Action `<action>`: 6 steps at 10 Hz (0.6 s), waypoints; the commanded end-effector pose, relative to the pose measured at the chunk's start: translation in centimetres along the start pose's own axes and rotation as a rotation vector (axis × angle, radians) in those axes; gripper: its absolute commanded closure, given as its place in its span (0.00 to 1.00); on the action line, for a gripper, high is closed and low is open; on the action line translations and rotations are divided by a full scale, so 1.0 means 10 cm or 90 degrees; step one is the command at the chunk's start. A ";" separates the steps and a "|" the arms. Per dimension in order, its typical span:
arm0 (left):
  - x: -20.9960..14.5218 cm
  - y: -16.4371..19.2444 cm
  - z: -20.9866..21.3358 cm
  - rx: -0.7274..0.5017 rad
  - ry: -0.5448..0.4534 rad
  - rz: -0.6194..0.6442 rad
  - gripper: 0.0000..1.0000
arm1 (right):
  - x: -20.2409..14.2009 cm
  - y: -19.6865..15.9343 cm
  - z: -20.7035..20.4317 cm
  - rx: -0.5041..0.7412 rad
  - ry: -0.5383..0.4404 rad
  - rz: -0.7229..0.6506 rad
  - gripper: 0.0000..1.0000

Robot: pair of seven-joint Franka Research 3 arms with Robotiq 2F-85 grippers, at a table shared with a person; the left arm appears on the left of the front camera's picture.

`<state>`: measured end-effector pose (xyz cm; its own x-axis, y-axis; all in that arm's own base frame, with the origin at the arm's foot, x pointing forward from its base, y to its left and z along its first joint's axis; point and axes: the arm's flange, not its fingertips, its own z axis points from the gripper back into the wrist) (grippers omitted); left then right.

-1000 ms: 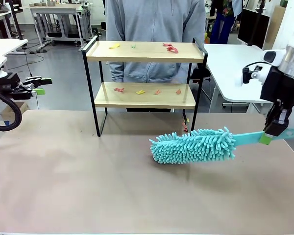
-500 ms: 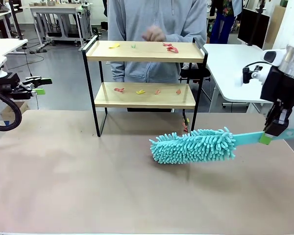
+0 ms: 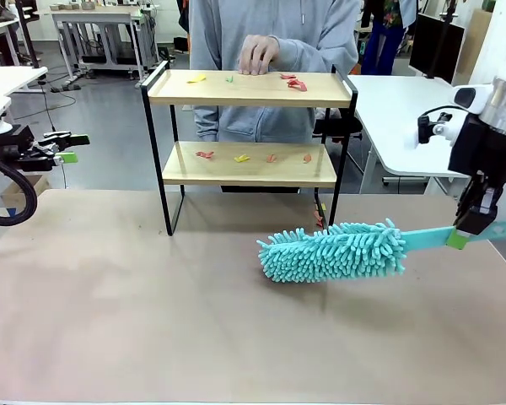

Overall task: Clean the shelf.
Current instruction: Clean the specific section of the Shelf indicated by the human with the Duster.

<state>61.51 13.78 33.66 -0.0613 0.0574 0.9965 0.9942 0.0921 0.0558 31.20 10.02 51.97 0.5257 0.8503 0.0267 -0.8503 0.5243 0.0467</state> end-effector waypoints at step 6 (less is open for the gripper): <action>0.03 -0.01 0.00 0.002 -0.003 -0.008 0.00 | 0.01 0.00 0.04 0.001 -0.008 -0.004 0.87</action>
<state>61.51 13.78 33.66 -0.0613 0.0574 0.9965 0.9942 0.0921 0.0558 31.20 10.02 51.97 0.5257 0.8502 0.0267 -0.8503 0.5243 0.0467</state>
